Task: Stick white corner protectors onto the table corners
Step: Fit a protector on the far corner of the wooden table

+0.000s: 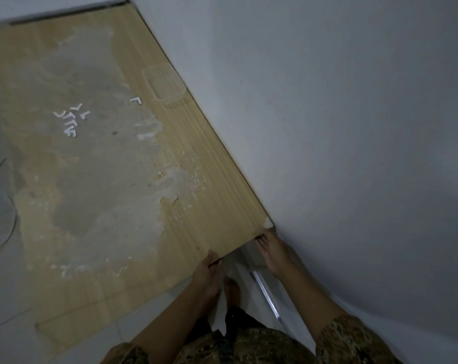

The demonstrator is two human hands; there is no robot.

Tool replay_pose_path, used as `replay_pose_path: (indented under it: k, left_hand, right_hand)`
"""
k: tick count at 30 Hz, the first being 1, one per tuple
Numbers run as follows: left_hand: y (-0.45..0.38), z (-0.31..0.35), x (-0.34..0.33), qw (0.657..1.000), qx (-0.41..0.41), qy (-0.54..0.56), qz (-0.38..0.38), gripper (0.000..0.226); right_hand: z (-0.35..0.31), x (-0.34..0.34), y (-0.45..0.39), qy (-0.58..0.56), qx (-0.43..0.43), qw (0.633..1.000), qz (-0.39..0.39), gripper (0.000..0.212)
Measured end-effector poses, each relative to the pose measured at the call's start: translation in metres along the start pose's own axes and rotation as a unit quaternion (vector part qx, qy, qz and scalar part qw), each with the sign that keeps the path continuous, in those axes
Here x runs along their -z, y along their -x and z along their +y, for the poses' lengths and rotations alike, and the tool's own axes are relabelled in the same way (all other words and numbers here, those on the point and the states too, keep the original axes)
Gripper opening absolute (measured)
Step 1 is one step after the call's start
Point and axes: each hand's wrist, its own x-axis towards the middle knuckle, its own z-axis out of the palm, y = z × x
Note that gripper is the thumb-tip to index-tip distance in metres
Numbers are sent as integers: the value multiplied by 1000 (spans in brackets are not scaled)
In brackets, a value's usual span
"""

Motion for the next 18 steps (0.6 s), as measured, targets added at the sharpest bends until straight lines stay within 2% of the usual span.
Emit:
replay_pose_path:
  k: [3, 18]
  left_hand:
    - [4, 1, 0, 1000, -24, -15, 1, 46]
    - [4, -2, -2, 999, -29, -25, 3, 49]
  right_hand:
    - [2, -2, 2, -4, 4, 1000, 8, 45]
    - [-2, -2, 6, 12, -4, 1000, 23, 41]
